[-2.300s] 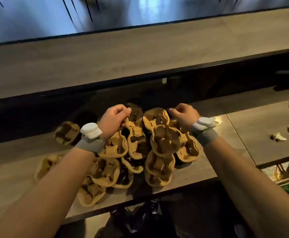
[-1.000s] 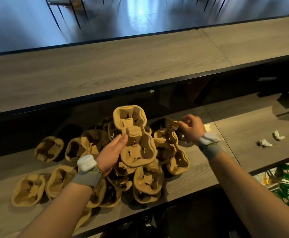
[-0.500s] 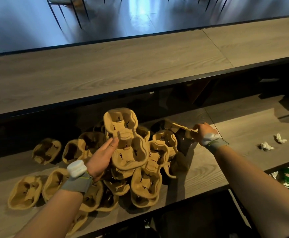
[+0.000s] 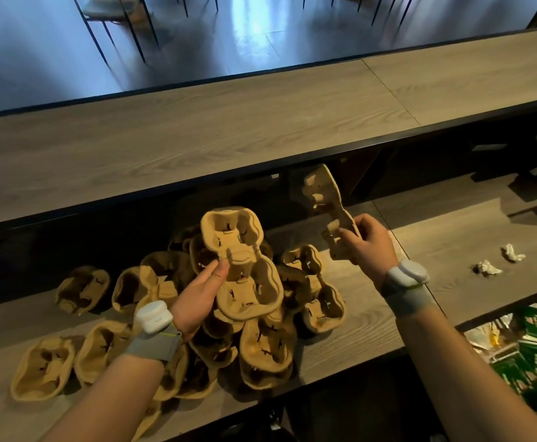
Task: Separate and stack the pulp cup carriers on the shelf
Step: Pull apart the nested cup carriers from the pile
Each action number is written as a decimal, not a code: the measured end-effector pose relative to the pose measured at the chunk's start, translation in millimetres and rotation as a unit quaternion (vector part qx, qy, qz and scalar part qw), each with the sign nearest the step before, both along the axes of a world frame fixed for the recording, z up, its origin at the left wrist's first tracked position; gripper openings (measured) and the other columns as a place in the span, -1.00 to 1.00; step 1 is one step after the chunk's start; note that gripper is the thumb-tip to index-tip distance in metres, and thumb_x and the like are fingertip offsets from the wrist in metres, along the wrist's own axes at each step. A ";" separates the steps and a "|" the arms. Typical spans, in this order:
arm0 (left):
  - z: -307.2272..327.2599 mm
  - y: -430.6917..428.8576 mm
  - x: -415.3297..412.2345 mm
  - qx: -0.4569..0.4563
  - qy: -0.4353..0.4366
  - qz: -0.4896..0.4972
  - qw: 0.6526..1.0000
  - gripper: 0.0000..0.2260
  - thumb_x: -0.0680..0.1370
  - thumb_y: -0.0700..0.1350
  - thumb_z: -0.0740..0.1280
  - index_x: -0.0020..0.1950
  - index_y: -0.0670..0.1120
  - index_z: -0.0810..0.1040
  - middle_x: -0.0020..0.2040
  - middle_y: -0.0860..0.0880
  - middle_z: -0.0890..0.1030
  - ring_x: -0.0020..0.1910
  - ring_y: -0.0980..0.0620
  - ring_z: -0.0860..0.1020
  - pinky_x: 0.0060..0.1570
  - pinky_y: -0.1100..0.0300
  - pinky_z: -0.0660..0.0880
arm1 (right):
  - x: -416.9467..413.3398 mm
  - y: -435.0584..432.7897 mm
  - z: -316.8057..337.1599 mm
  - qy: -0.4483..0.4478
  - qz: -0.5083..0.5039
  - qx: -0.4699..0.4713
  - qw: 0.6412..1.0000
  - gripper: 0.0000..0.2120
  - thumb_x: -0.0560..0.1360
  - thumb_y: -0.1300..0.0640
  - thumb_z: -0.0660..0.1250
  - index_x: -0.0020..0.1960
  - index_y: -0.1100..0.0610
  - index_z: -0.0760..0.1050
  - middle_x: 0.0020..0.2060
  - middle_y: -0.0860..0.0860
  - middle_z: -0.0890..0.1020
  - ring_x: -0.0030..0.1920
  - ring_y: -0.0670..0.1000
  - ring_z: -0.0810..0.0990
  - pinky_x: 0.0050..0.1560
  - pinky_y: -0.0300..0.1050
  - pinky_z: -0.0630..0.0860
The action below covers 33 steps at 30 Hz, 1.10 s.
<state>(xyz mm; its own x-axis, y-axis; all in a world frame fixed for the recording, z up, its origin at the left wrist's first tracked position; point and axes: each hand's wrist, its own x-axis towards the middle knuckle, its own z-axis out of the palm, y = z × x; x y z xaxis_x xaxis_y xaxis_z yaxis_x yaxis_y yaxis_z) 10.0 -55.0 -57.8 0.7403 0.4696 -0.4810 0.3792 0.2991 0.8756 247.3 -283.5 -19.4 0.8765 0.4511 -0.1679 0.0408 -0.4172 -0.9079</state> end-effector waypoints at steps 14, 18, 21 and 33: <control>32.5 -44.4 49.7 0.008 -0.017 -0.047 0.999 -0.27 0.24 0.59 0.22 0.25 0.21 0.51 0.28 0.11 0.59 0.28 0.10 0.53 0.35 -0.02 0.41 | -124.4 36.6 54.4 -0.344 0.128 -0.147 0.919 -0.62 0.41 -0.03 0.36 0.18 -0.12 0.35 0.00 -0.16 0.50 -0.10 -0.14 0.49 -0.17 -0.19 0.56; 44.4 -54.1 46.9 -0.054 -0.059 -0.032 0.996 -0.30 0.31 0.57 0.18 0.16 0.10 0.65 0.15 -0.03 0.68 0.17 0.02 0.63 0.08 0.17 0.58 | -138.9 39.9 54.7 -0.371 0.181 -0.174 0.894 -0.67 0.45 -0.22 0.26 0.15 -0.11 0.39 -0.05 -0.15 0.53 -0.13 -0.13 0.48 -0.12 -0.20 0.53; 50.0 -52.1 43.5 -0.082 -0.075 -0.021 0.994 -0.36 0.38 0.48 0.26 0.26 0.08 0.59 0.23 -0.05 0.64 0.24 -0.04 0.59 0.28 -0.04 0.44 | -138.9 39.1 56.0 -0.369 0.216 -0.175 0.887 -0.54 0.51 -0.39 0.07 0.21 -0.12 0.41 -0.01 -0.16 0.54 -0.03 -0.14 0.49 0.06 -0.14 0.48; 50.7 -40.7 32.0 -0.094 -0.076 -0.038 0.992 -0.53 0.42 0.33 0.35 0.21 0.10 0.63 0.19 -0.06 0.67 0.20 -0.05 0.62 0.09 0.10 0.57 | -93.3 30.4 46.1 0.143 0.114 0.044 0.982 -0.58 0.49 -0.43 0.05 0.16 -0.22 0.42 0.12 -0.22 0.50 0.13 -0.21 0.48 -0.04 -0.26 0.37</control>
<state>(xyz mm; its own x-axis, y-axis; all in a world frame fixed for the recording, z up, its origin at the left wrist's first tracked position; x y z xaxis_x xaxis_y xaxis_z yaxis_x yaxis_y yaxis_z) 42.0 -95.7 -7.1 0.8414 0.3221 -0.4340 0.2744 0.4371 0.8565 154.1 -253.1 26.7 0.6734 0.6541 -0.3444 -0.1381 -0.3464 -0.9279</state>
